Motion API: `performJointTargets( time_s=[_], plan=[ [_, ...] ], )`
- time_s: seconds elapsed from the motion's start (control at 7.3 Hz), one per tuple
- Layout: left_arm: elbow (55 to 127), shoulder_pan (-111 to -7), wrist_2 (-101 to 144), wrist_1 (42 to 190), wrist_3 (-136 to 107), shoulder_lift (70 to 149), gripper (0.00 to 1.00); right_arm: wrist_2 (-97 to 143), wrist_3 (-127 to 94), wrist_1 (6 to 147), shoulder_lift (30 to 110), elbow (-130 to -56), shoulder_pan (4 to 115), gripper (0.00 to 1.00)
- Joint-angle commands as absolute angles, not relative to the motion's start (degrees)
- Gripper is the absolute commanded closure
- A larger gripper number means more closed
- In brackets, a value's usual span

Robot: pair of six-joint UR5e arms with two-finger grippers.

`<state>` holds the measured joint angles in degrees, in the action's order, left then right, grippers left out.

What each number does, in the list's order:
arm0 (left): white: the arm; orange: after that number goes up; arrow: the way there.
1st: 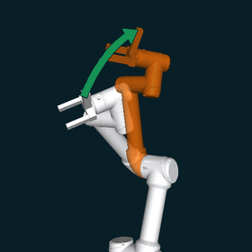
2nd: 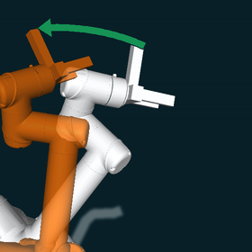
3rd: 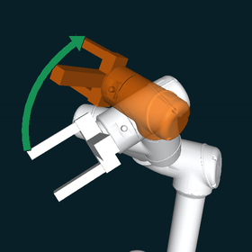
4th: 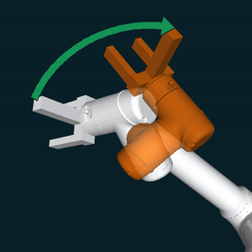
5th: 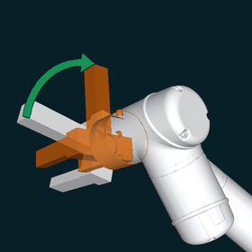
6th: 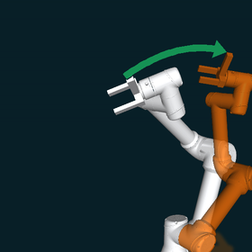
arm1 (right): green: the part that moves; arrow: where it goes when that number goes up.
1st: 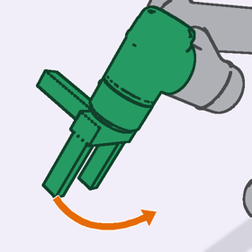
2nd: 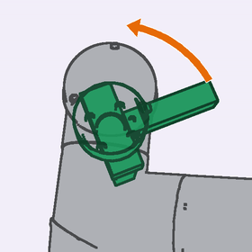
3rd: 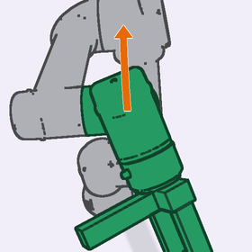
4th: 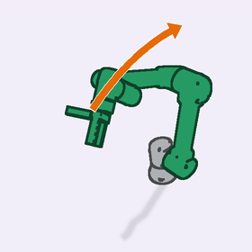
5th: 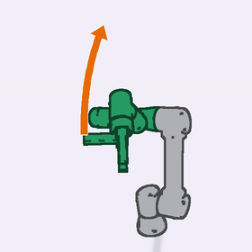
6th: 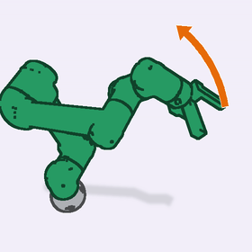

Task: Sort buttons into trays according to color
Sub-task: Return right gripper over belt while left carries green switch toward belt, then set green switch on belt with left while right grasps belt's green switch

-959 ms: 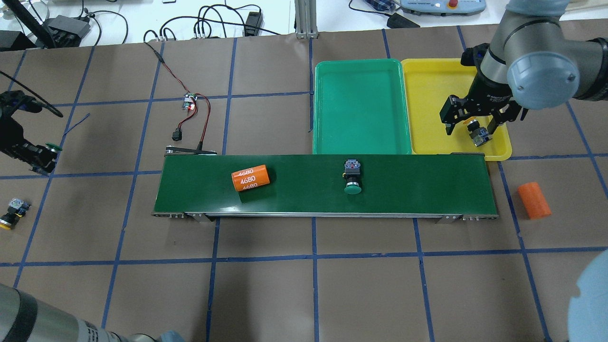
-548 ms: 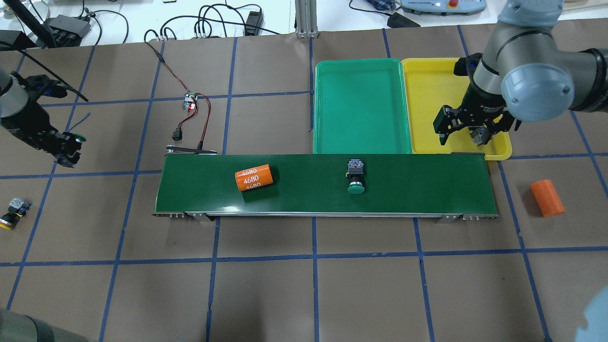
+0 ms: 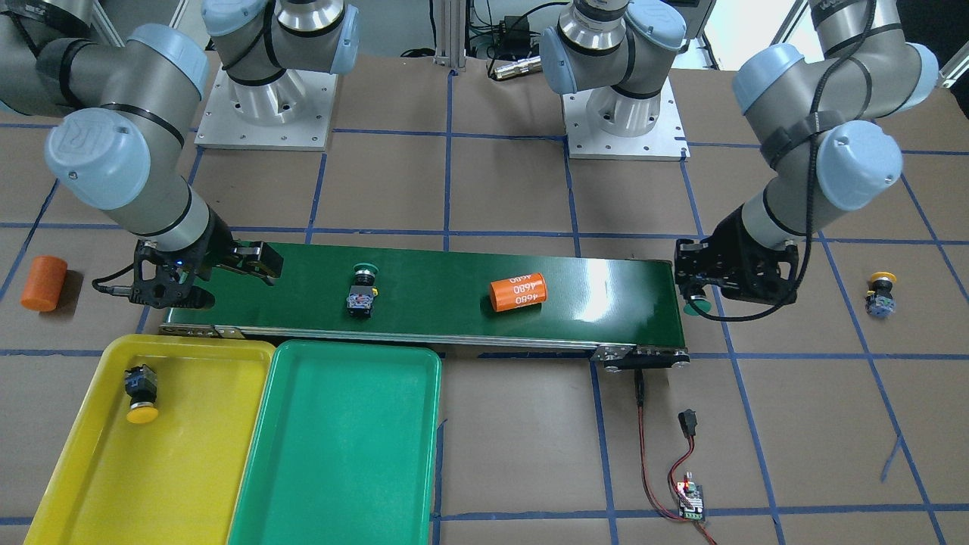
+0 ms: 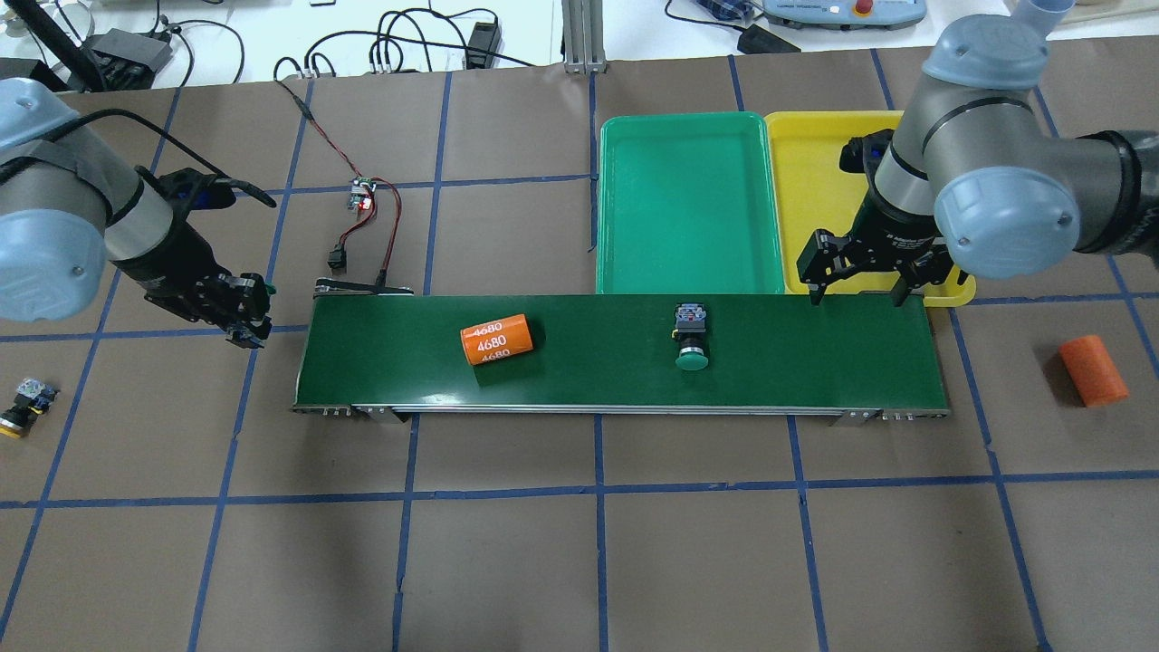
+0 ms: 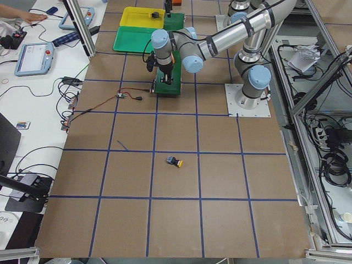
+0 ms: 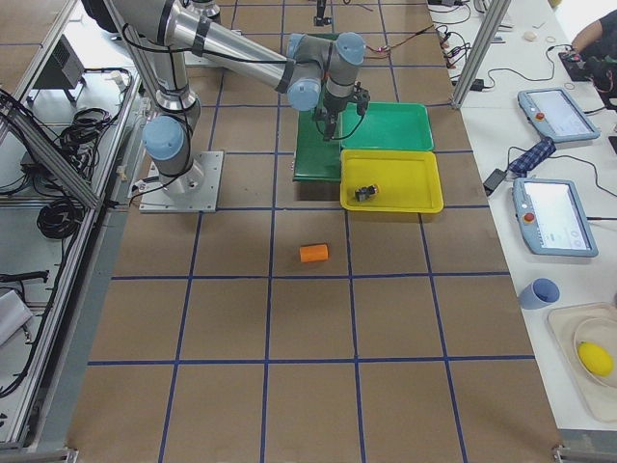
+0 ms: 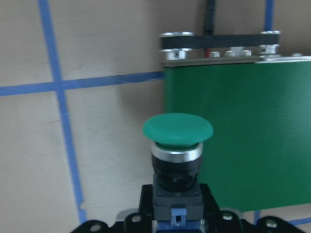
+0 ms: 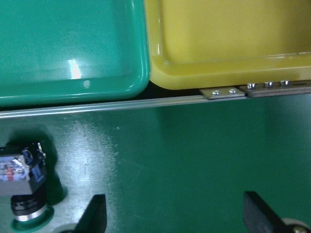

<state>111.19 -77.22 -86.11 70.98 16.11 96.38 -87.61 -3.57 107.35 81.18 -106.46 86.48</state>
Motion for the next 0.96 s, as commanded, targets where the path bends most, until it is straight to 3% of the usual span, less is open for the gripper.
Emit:
performJointTargets(
  time_s=[0.0, 0.27, 0.41, 0.55, 0.82],
  plan=[
    [113.2, -82.3, -85.9, 64.8, 12.1, 97.9, 1.00, -87.5, -6.9, 107.8, 81.4, -107.0, 89.8, 0.00],
    [114.7, -85.2, -85.8, 59.4, 9.3, 99.1, 1.00, -87.4, -6.7, 108.5, 81.4, -108.1, 89.8, 0.00],
    [114.8, -85.5, -85.6, 58.8, 7.7, 99.3, 0.65, -87.2, -6.8, 108.9, 81.5, -108.2, 89.8, 0.00],
    [115.0, -85.5, -85.6, 59.1, 7.4, 99.4, 0.01, -87.2, -6.8, 109.0, 81.6, -108.2, 89.9, 0.00],
    [113.7, -84.4, -83.6, 59.2, 8.3, 98.9, 0.00, -88.0, -6.8, 110.3, 81.0, -108.2, 90.8, 0.00]
  ],
)
